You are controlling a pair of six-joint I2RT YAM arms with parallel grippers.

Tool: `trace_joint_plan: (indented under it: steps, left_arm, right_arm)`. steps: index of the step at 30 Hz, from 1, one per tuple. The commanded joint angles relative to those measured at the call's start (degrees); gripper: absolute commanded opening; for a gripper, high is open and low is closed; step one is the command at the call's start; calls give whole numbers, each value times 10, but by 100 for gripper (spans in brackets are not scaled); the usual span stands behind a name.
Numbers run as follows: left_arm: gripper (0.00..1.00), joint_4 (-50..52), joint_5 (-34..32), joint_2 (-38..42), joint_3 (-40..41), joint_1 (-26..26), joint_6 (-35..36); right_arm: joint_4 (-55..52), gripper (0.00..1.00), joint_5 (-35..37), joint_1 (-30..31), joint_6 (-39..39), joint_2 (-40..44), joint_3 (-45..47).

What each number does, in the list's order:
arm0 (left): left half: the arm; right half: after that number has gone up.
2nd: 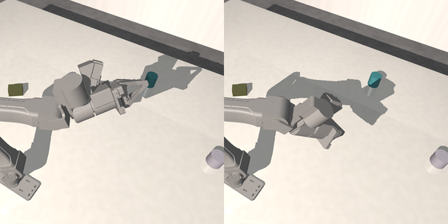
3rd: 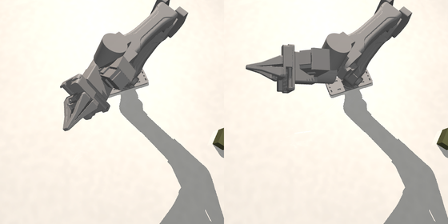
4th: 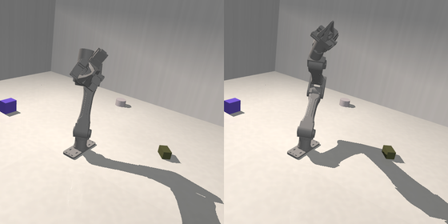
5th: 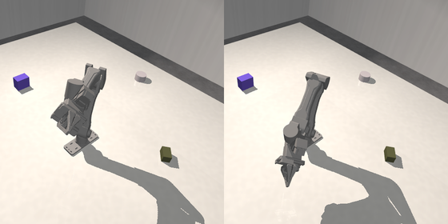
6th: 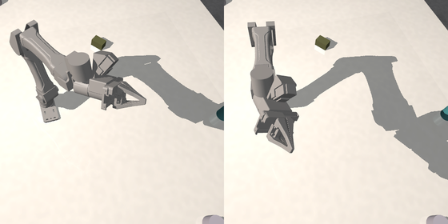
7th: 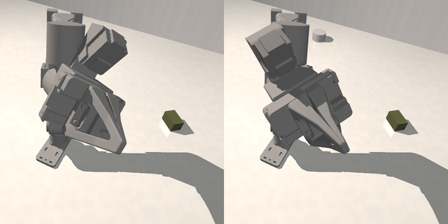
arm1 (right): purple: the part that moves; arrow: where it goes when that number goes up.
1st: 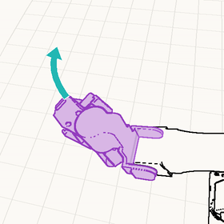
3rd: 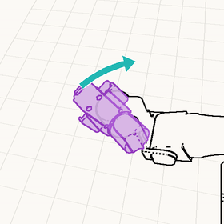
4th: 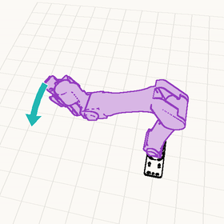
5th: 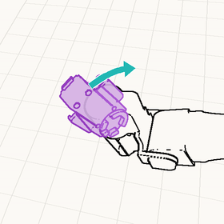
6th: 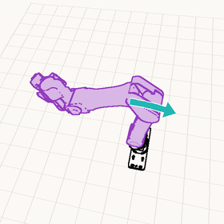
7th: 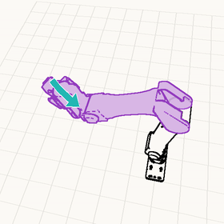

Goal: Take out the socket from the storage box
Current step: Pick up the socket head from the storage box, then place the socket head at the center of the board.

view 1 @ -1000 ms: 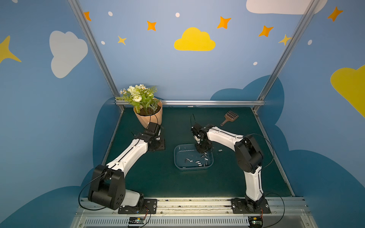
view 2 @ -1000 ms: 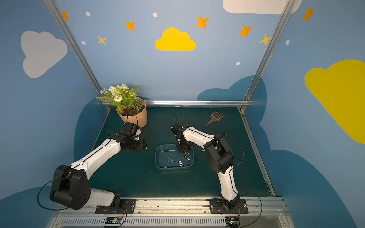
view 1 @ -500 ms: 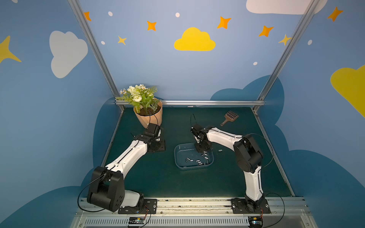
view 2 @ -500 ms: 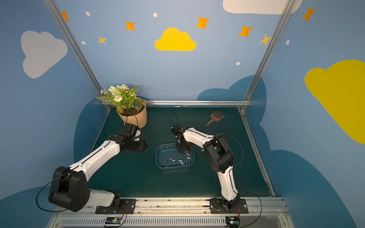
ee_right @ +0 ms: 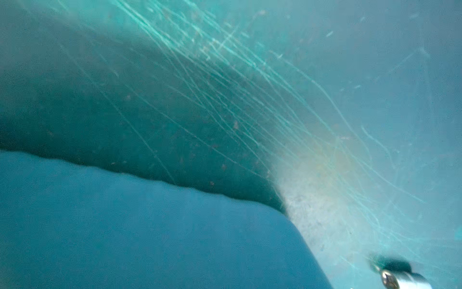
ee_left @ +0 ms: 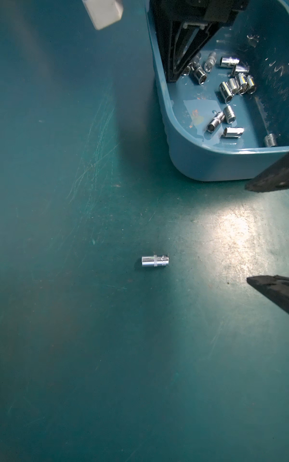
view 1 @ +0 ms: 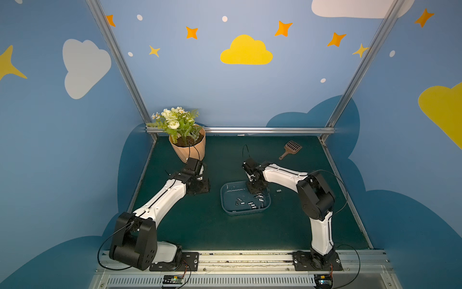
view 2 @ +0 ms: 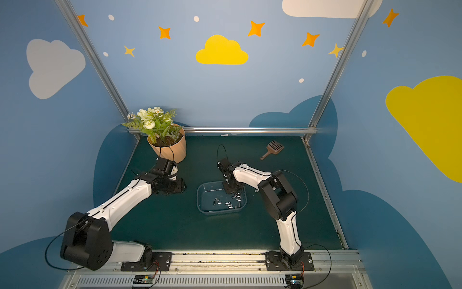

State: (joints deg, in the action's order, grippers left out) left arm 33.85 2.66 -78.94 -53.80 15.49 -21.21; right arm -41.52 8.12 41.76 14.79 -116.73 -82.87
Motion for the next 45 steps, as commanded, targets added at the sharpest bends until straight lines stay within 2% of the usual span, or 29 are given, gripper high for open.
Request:
trace_joint_plan:
  steps: [1, 16, 21, 25, 37, 45]
  left_arm:
    - [55, 0, 8, 11, 2, -1, -5]
    - [55, -1, 13, 4, -9, -2, -1]
    - [55, -1, 14, 3, -11, -1, -2]
    - [55, -2, 14, 3, -8, -1, -3]
    - [55, -9, 22, -6, -10, -1, -3]
    - [55, -11, 27, -10, -9, -1, -3]
  right_arm:
    - [10, 14, 3, 0, 3, 13, 20]
    - [-32, 11, -23, -4, -22, 161, 23]
    - [-50, 11, -15, -41, -27, 207, 36]
    - [-49, 11, -16, -94, -28, 230, 76]
    - [9, 11, -31, -223, -28, 204, 184]
    - [22, 11, -51, -260, -21, 153, 179]
